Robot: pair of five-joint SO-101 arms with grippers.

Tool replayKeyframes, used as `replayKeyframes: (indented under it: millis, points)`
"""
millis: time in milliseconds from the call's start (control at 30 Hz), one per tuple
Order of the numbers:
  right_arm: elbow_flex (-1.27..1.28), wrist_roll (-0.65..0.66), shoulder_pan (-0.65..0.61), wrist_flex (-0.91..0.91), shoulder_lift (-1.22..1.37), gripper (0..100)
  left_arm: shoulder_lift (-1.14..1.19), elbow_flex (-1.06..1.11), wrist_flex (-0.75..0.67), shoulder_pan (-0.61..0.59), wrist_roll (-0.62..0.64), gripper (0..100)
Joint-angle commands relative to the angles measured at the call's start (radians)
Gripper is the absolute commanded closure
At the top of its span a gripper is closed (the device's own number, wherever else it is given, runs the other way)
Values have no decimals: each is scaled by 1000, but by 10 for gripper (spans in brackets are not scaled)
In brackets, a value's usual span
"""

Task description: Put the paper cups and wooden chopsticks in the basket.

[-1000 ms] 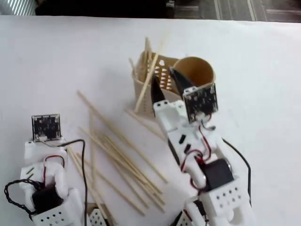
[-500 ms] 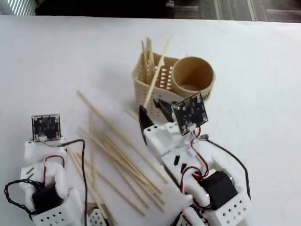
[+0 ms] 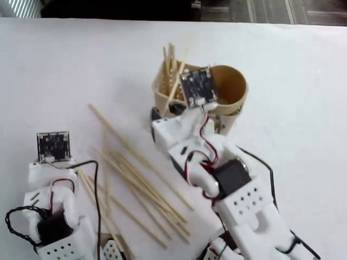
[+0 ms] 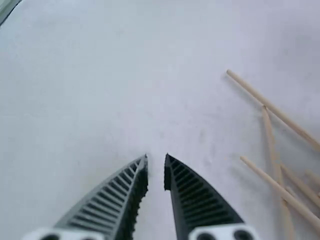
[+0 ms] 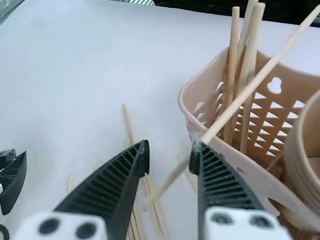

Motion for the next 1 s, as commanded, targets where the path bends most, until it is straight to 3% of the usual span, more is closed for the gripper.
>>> replayKeyframes:
  millis: [0, 333, 633, 967]
  points:
    - [-78, -31, 7, 13, 39, 858, -13, -3, -23, -8, 2, 921]
    - [-138, -40, 7, 124, 140, 858, -13, -3, -23, -8, 2, 921]
    - [-137, -25, 5, 176, 68, 858, -13, -2, -23, -8, 2, 921]
    - [-130, 227, 1, 386, 4, 858, -13, -2, -23, -8, 2, 921]
